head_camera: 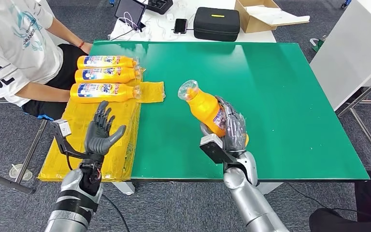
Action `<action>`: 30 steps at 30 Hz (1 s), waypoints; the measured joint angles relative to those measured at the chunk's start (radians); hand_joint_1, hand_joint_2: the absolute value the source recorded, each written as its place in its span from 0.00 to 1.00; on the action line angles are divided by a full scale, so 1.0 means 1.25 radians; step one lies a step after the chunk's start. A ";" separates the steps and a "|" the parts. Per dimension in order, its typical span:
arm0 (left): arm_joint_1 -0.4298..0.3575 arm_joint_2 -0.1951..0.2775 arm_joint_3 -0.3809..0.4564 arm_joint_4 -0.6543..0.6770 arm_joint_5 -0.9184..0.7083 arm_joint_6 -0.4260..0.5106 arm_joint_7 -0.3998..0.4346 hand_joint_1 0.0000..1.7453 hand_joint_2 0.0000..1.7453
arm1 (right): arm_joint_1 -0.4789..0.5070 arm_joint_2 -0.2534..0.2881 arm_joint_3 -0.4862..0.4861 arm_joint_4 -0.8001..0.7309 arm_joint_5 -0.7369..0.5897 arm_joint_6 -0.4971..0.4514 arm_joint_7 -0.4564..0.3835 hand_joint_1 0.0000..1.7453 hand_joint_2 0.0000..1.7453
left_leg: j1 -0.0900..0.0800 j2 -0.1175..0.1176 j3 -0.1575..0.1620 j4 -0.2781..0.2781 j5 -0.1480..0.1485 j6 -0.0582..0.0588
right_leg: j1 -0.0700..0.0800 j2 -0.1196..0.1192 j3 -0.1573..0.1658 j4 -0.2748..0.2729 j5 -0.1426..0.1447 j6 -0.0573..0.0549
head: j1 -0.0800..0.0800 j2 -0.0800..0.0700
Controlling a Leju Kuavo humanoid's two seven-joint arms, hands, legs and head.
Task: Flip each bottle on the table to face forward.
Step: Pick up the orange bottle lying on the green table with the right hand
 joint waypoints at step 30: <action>-0.010 0.023 -0.290 0.015 0.191 -0.132 0.071 0.00 1.00 | 0.004 0.134 0.113 0.119 -0.025 -0.021 -0.129 1.00 1.00 | 0.000 0.000 0.000 0.000 0.000 0.000 | 0.001 0.000 -0.001 0.000 0.000 0.000 | 0.000 0.000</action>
